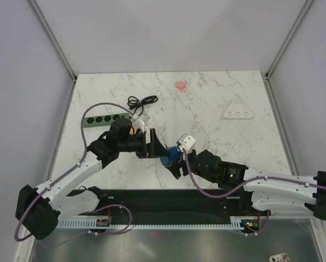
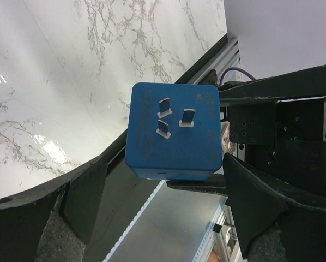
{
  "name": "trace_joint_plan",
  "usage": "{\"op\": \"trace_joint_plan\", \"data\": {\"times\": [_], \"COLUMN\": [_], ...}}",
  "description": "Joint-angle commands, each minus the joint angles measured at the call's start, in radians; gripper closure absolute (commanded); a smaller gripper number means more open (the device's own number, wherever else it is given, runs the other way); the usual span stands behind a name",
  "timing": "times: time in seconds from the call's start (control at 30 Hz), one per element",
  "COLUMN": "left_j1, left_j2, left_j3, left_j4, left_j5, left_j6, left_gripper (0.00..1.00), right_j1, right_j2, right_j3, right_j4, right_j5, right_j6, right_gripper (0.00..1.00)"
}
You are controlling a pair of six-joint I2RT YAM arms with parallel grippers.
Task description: Insert the plug
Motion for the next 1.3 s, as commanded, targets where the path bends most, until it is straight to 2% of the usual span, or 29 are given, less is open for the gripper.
{"op": "trace_joint_plan", "data": {"times": [0.0, 0.1, 0.13, 0.2, 0.23, 0.3, 0.33, 0.37, 0.47, 0.5, 0.67, 0.9, 1.03, 1.2, 1.27], "left_j1": [0.001, 0.003, 0.003, 0.003, 0.003, 0.003, 0.003, 0.003, 0.004, 0.004, 0.004, 0.004, 0.004, 0.003, 0.004], "left_j2": [0.015, 0.038, 0.052, 0.067, 0.077, 0.093, 0.097, 0.094, 0.071, 0.055, 0.02, -0.04, -0.075, -0.085, -0.078], "left_j3": [-0.005, -0.004, -0.004, -0.012, -0.016, -0.033, -0.056, -0.068, -0.111, -0.117, -0.122, -0.142, -0.156, -0.191, -0.206], "left_j4": [0.076, 0.084, 0.091, 0.14, 0.163, 0.241, 0.334, 0.381, 0.505, 0.527, 0.61, 0.611, 0.569, 0.59, 0.611], "left_j5": [0.047, 0.05, 0.055, 0.078, 0.093, 0.163, 0.188, 0.217, 0.216, 0.214, 0.178, 0.107, 0.061, 0.041, 0.045], "left_j6": [-0.034, -0.043, -0.051, -0.094, -0.118, -0.213, -0.255, -0.335, -0.451, -0.524, -0.692, -0.795, -0.793, -0.83, -0.849], "left_gripper": [0.09, 0.21, 0.37, 0.57, 0.71, 0.85, 0.98, 0.98, 0.98, 0.98, 0.98, 0.98, 0.98, 0.98, 0.98], "right_j1": [0.007, 0.005, 0.005, 0.005, 0.004, 0.005, 0.007, 0.007, 0.004, 0.004, 0.005, 0.005, 0.007, 0.007, 0.008], "right_j2": [-0.006, -0.009, -0.009, -0.008, -0.009, -0.017, -0.024, -0.041, -0.092, -0.104, -0.161, -0.19, -0.176, -0.132, -0.114], "right_j3": [0.057, 0.055, 0.057, 0.06, 0.059, 0.049, 0.045, 0.034, 0.002, -0.006, -0.029, -0.049, -0.063, -0.056, -0.047], "right_j4": [0.09, 0.102, 0.102, 0.101, 0.101, 0.102, 0.104, 0.105, 0.122, 0.127, 0.147, 0.208, 0.251, 0.269, 0.268], "right_j5": [0.0, -0.001, -0.001, 0.002, 0.008, 0.051, 0.072, 0.101, 0.192, 0.21, 0.269, 0.235, 0.226, 0.211, 0.204], "right_j6": [-0.016, -0.012, -0.009, -0.001, 0.002, 0.025, 0.036, 0.059, 0.1, 0.111, 0.122, 0.1, 0.091, 0.087, 0.077], "right_gripper": [0.39, 0.37, 0.35, 0.27, 0.24, 0.05, 0.02, 0.02, 0.02, 0.02, 0.02, 0.04, 0.13, 0.19, 0.26]}}
